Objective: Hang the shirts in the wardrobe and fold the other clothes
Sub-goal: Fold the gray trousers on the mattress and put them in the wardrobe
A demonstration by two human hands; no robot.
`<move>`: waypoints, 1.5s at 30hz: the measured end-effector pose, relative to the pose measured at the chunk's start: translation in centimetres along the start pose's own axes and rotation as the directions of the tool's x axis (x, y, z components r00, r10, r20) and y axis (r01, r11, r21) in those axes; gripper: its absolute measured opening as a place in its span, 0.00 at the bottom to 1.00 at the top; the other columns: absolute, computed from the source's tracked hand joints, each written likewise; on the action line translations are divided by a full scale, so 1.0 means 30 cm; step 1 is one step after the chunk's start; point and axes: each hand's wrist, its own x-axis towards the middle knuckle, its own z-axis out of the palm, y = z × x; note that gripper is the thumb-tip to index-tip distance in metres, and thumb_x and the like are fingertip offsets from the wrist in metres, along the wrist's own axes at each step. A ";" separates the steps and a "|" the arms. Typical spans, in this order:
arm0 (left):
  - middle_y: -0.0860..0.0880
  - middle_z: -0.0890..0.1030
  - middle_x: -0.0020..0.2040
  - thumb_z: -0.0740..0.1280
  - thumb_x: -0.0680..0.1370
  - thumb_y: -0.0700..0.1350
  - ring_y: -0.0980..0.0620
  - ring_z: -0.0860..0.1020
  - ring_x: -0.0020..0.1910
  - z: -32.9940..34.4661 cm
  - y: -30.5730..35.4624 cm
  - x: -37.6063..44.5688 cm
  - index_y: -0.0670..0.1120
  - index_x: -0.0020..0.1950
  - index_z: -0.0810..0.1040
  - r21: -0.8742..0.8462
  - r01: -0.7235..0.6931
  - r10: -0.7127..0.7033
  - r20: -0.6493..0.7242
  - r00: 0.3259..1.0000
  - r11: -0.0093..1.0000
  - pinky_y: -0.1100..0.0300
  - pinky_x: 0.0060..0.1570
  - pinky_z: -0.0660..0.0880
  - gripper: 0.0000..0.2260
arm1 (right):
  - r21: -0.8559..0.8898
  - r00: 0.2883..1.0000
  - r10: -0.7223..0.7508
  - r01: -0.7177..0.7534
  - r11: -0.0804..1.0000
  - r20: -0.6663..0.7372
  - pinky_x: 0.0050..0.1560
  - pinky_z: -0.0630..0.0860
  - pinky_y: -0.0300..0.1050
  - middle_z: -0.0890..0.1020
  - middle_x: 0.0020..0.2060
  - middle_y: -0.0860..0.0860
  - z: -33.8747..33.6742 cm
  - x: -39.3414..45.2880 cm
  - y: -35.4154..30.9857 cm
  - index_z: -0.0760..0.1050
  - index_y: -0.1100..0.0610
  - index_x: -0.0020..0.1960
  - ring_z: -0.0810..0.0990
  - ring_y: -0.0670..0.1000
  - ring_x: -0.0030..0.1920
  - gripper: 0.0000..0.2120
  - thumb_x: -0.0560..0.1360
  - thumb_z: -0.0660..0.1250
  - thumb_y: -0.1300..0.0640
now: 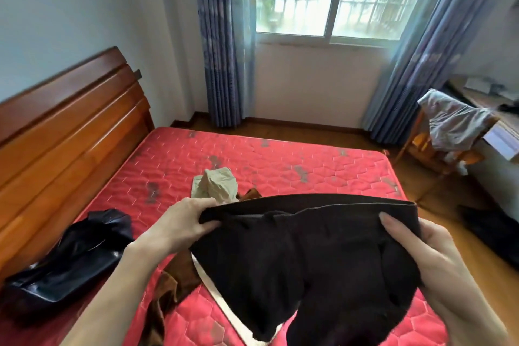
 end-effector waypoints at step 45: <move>0.45 0.87 0.55 0.61 0.84 0.38 0.49 0.85 0.57 0.122 0.622 -0.090 0.43 0.62 0.82 -0.897 -0.219 -0.052 -0.258 0.965 0.384 0.64 0.53 0.79 0.12 | -0.293 0.822 -0.569 0.549 0.783 0.020 0.64 0.72 0.41 0.72 0.60 0.43 0.329 0.008 0.103 0.61 0.47 0.82 0.74 0.51 0.63 0.27 0.85 0.54 0.40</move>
